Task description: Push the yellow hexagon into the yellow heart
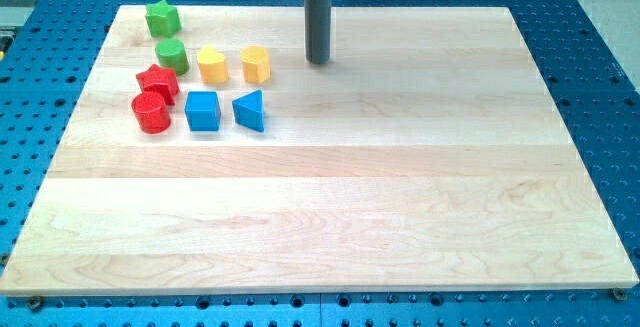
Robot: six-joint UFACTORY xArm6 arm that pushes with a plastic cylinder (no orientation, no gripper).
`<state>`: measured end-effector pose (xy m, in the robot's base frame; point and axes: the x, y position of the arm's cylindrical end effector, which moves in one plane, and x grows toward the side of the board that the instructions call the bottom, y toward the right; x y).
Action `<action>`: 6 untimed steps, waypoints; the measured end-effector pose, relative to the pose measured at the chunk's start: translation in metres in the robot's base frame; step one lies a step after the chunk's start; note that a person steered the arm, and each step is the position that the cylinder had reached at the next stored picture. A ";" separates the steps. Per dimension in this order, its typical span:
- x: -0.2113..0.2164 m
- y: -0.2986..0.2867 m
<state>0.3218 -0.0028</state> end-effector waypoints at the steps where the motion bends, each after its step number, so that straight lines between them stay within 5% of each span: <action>1: 0.011 -0.041; 4: 0.011 -0.129; 6: -0.005 -0.134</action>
